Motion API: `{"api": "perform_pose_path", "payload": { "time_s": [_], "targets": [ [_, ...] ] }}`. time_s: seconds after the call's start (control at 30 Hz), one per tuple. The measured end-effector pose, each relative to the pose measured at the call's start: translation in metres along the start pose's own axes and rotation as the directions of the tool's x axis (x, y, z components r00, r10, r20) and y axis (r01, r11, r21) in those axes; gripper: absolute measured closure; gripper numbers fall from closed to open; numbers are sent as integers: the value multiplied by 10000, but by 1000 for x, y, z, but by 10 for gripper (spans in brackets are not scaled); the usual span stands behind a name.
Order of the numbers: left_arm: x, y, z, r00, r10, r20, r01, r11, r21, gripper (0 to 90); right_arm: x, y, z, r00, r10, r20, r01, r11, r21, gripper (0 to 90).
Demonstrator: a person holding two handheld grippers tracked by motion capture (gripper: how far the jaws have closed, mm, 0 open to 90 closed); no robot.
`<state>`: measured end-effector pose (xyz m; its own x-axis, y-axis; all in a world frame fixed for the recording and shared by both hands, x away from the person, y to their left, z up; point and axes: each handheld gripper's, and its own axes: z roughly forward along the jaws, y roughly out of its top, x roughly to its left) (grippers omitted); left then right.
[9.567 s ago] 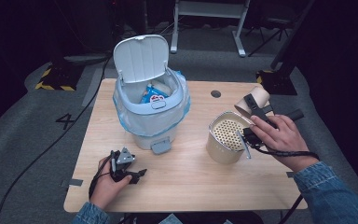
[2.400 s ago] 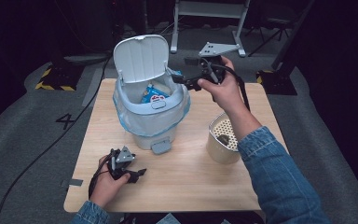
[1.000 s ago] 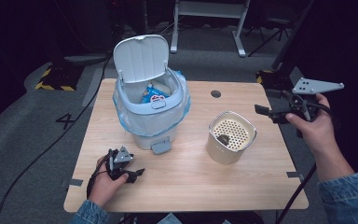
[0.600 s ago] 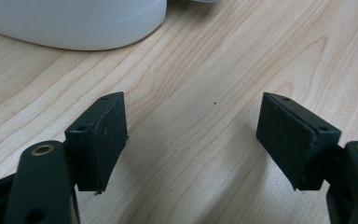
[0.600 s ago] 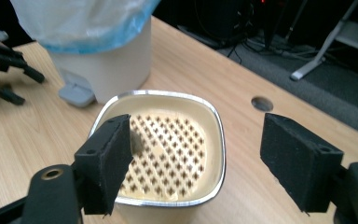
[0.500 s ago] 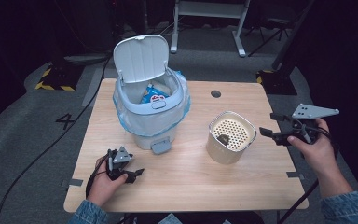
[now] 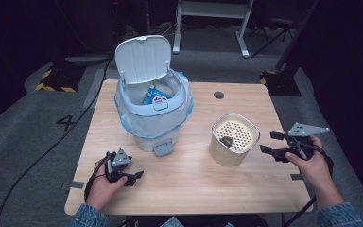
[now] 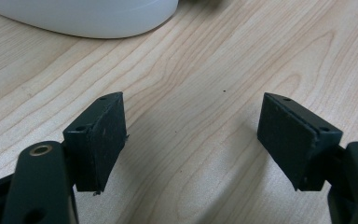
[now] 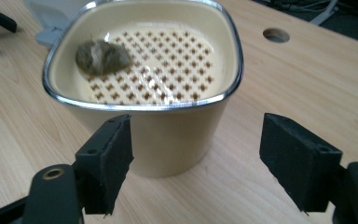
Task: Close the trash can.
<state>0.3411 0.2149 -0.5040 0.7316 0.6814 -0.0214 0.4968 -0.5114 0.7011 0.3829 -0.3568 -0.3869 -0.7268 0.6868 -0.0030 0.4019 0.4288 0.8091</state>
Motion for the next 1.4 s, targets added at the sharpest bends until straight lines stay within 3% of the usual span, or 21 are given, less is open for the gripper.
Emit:
{"api": "perform_pose_path", "payload": {
  "time_s": [0.37, 0.67, 0.9, 0.97, 1.03, 1.17, 1.4],
  "targets": [
    [1, 0, 1, 10000, -4, 56, 4, 10000, -22, 229, -1, -45, 22, 9983, 562, 137, -566, 9978, 353, 224],
    [1, 0, 0, 10000, -74, -2, 74, 10000, -2, 228, 1, -75, 43, 9978, 580, 305, -608, 9931, 999, 189],
    [1, 1, -2, 9990, -426, -130, 427, 9991, 53, 231, 4, -88, 59, 9979, 471, 434, -532, 9869, 1526, 162],
    [1, 1, -5, 9981, -612, -76, 612, 9981, -115, 231, 5, -92, 63, 9975, 461, 529, -541, 9856, 1603, 160],
    [1, 2, -11, 9969, -787, -81, 784, 9963, -339, 232, 7, -96, 67, 9964, 455, 722, -541, 9909, 1228, 135],
    [3, 4, -23, 9931, -1174, 15, 1171, 9894, -855, 234, 7, -96, 67, 9958, 497, 766, -585, 9913, 1175, 133],
    [8, 9, -44, 9889, -1482, 135, 1486, 9788, -1412, 235, 8, -96, 67, 9952, 534, 823, -628, 9912, 1161, 133]
  ]
}}
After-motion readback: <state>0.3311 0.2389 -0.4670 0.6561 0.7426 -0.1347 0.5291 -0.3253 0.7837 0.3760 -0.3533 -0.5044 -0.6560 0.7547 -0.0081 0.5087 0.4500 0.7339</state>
